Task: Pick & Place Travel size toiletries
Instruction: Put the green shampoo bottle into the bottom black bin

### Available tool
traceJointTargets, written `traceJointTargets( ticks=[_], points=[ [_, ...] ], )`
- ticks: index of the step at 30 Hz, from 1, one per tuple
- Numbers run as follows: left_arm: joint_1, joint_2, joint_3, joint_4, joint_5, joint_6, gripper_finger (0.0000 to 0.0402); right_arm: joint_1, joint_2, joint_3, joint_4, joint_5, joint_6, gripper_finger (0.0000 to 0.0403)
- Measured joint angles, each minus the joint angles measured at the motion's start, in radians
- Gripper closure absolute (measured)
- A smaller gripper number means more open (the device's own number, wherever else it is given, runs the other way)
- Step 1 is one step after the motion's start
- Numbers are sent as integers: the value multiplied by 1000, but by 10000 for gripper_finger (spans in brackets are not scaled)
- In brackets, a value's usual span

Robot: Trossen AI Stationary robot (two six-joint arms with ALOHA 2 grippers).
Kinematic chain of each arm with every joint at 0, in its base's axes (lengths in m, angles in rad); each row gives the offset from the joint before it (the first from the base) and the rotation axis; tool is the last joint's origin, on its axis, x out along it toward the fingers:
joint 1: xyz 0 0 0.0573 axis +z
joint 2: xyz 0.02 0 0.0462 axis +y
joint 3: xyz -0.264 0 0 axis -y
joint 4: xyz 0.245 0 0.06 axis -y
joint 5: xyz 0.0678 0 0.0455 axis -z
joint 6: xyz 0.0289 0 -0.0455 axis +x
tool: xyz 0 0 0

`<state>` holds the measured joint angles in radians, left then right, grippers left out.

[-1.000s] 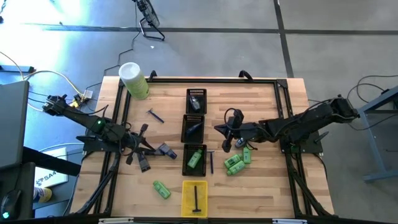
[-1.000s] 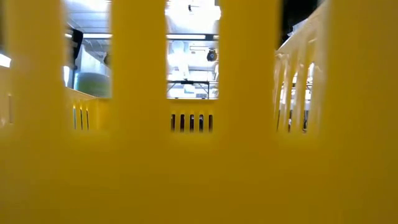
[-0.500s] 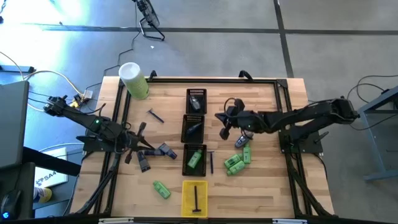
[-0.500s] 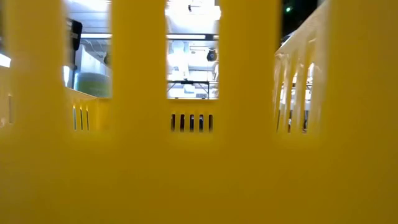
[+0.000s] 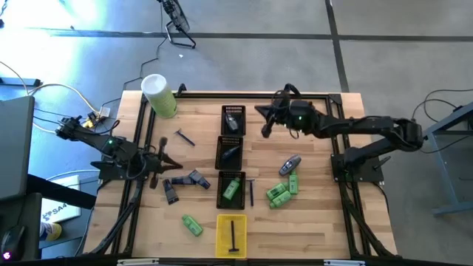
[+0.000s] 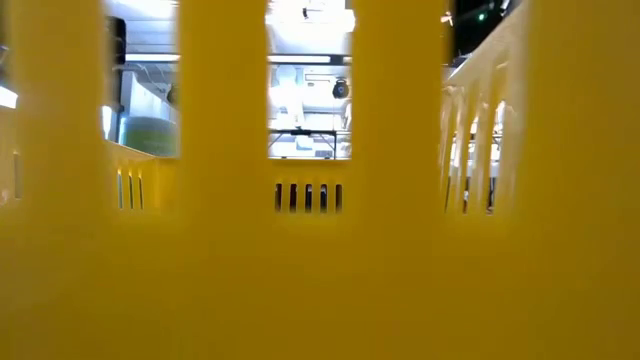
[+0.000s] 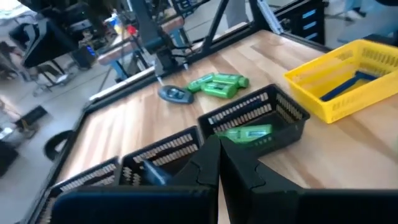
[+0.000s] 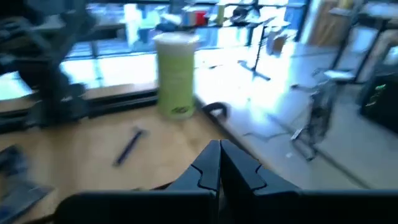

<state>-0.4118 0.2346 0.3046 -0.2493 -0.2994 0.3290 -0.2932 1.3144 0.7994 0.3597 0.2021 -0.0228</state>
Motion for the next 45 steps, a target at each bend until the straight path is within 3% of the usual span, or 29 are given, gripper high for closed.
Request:
traceJointTargets(
  ticks=[9, 16, 21, 27, 38, 45],
  points=[
    [0, -55, 0, -144, -213, -145, 396, -134, 0, 0, 6, 0, 22, 400],
    [0, -99, -3, -138, -89, -273, 396, -156, 0, 0, 4, 2, 44, 400],
    [0, -100, -104, 62, -31, -233, 396, -155, 0, 0, 62, 3, 10, 400],
    [0, -100, -206, 249, -24, -229, 396, -156, 0, 0, 104, 4, -10, 400],
    [0, -99, -211, 275, -25, -250, 396, -159, 0, 0, 131, 0, -26, 400],
    [0, -100, -287, 440, -17, -229, 396, -159, 0, 0, 139, -3, -24, 400]
  ],
)
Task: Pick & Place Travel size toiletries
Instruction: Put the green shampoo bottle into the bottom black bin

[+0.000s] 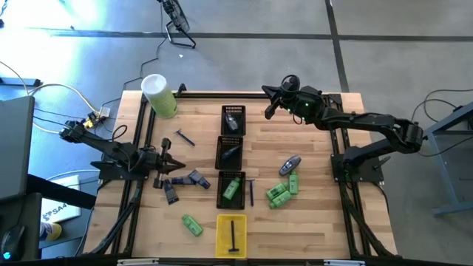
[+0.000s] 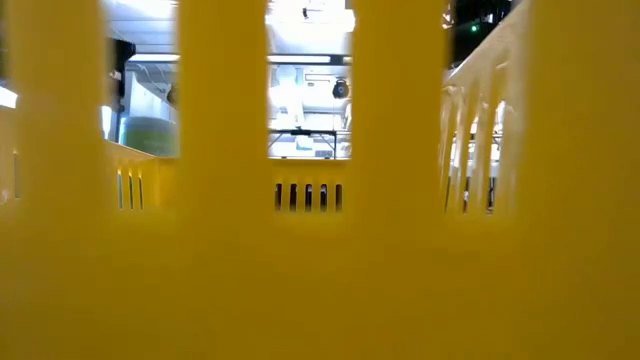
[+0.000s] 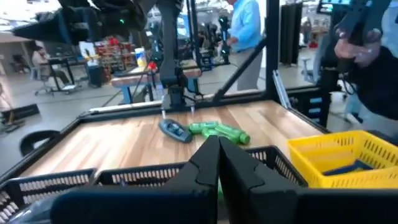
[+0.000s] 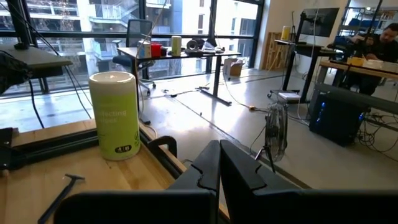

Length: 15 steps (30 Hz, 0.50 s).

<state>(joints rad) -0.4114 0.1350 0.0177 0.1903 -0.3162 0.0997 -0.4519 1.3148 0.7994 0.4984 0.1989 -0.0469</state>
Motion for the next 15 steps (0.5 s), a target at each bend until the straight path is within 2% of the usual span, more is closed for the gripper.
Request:
traceJointTargets(
  ticks=[3, 6, 11, 15],
  points=[
    [3, 14, -2, 12, 1, 8, 396, -2, 0, 0, 31, -1, -3, 400],
    [51, 16, -2, 9, 7, 41, 396, -2, 0, 0, 59, 0, -3, 400],
    [205, 18, -3, -62, 30, 14, 396, -2, 0, 0, 60, 0, -3, 400],
    [334, 18, -3, -89, 120, -36, 396, -2, 0, 0, 44, -14, -3, 400]
  ],
)
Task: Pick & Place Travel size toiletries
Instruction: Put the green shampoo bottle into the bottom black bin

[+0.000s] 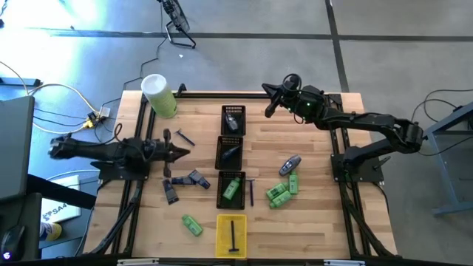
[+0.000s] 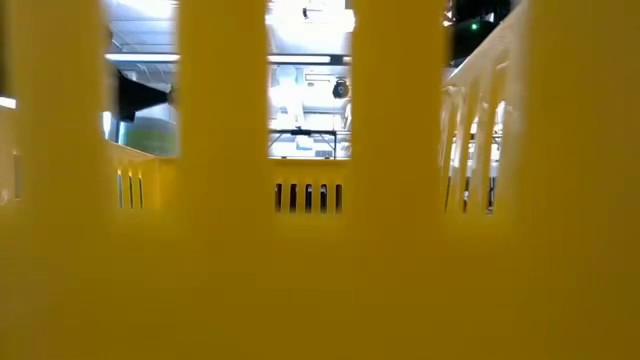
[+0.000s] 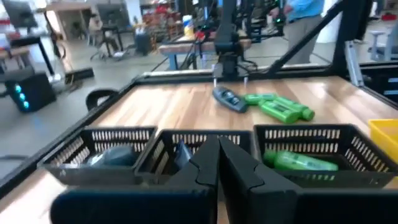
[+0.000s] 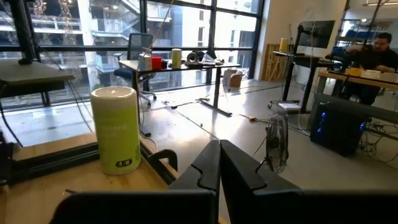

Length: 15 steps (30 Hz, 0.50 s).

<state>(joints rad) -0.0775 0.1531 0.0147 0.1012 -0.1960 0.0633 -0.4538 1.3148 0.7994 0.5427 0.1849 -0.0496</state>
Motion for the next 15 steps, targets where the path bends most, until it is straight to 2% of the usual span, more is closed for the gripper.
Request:
traceJointTargets(
  ticks=[3, 8, 15],
  points=[
    [82, 0, 0, -3, 79, -13, 396, 1, 0, 0, -59, -58, 3, 400],
    [186, 0, 32, -92, 189, -18, 396, 31, 0, 50, -280, -56, 55, 400],
    [259, 0, 47, -113, 195, -17, 396, 101, 0, 182, -627, 44, 63, 400]
  ],
)
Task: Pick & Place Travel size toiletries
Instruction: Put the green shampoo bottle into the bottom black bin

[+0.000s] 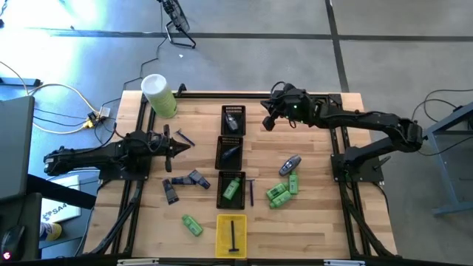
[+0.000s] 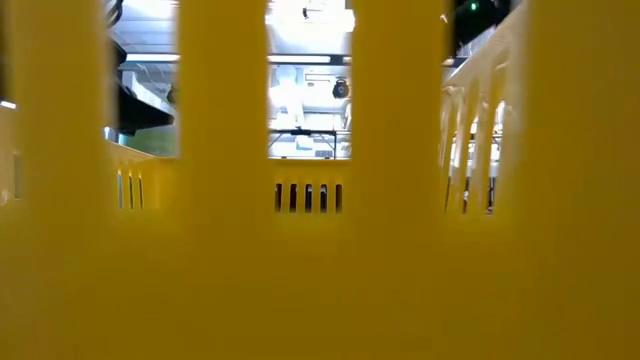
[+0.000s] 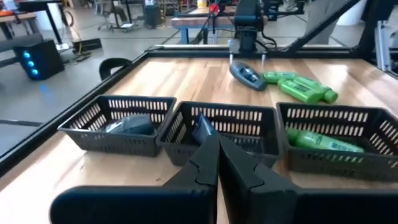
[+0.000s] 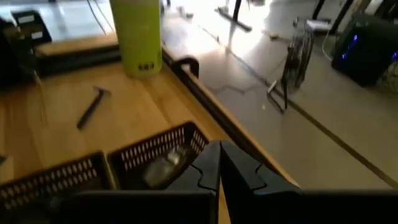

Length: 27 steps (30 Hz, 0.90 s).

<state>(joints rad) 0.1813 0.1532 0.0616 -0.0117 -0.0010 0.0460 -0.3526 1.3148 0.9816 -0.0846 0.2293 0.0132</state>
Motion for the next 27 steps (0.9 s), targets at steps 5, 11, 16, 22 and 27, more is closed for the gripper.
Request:
traceJointTargets(
  ticks=[5, 11, 16, 22, 27],
  points=[
    [11, 0, 1, -7, 0, 6, 396, 26, 0, 91, -237, -2, 80, 400],
    [9, 0, 3, -17, 1, 26, 396, 61, 0, 143, -484, -7, 164, 400],
    [9, 0, 4, -17, 1, 28, 396, 76, 0, 148, -648, -80, 243, 400],
    [9, 0, 4, -19, -6, 28, 396, 116, 0, 148, -765, -175, 286, 400],
    [9, 0, 4, -53, -8, 24, 396, 178, 0, 148, -770, -240, 274, 400]
  ],
)
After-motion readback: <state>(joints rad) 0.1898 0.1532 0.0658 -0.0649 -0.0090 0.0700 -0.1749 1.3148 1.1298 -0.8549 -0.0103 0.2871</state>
